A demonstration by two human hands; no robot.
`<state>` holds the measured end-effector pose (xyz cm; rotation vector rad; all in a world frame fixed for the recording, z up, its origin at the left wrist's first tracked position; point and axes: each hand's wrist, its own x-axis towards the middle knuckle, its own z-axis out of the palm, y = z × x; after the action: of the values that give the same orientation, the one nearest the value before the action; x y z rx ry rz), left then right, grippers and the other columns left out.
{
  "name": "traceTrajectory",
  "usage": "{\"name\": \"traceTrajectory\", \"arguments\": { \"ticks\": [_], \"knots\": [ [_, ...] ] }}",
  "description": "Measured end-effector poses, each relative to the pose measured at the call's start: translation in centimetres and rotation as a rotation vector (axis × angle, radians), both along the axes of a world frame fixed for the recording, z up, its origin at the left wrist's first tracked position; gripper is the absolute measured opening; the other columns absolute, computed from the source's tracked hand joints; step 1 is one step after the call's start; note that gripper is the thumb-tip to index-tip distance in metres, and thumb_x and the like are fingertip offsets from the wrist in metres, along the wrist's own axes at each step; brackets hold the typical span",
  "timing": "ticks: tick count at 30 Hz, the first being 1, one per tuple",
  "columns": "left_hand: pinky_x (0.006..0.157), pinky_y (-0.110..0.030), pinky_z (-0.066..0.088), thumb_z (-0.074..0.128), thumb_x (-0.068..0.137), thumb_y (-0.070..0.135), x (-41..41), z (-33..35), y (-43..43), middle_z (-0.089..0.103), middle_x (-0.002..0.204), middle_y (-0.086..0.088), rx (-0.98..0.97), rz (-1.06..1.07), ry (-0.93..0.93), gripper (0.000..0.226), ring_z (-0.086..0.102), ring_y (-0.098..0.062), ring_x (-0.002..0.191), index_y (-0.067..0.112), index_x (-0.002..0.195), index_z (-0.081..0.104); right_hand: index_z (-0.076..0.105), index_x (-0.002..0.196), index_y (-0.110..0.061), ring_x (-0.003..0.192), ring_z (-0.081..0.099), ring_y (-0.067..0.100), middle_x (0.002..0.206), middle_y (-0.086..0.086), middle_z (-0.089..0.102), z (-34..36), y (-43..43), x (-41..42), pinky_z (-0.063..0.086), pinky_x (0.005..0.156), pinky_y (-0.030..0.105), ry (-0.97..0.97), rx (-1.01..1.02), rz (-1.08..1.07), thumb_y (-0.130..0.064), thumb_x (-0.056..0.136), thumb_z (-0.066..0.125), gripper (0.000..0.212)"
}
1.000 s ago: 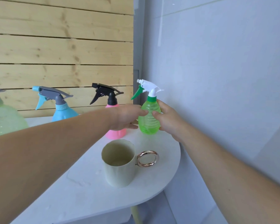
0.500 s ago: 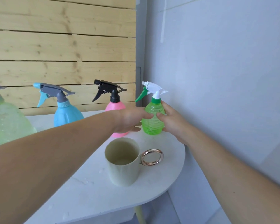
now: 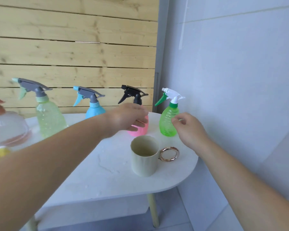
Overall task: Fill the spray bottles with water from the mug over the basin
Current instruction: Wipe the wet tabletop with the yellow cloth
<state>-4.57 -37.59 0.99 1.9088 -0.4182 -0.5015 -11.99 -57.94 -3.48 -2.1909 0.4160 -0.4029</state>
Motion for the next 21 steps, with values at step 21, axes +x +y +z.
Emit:
{"name": "traceTrajectory", "arguments": {
  "ticks": [21],
  "knots": [
    [0.119,-0.050,0.022,0.051,0.098,0.045,-7.9,-8.2,29.0,0.026,0.162,-0.007,0.847,0.582,-0.496,0.058,0.022,-0.034,0.148,0.033,0.153,0.035,0.064,0.104,-0.022,0.103,0.058,0.018,0.107,-0.008,0.066,-2.8,19.1,-6.8,0.048,0.087,0.036,0.157,-0.445,0.442,-0.041,0.099,0.043,0.029]
  ]
}}
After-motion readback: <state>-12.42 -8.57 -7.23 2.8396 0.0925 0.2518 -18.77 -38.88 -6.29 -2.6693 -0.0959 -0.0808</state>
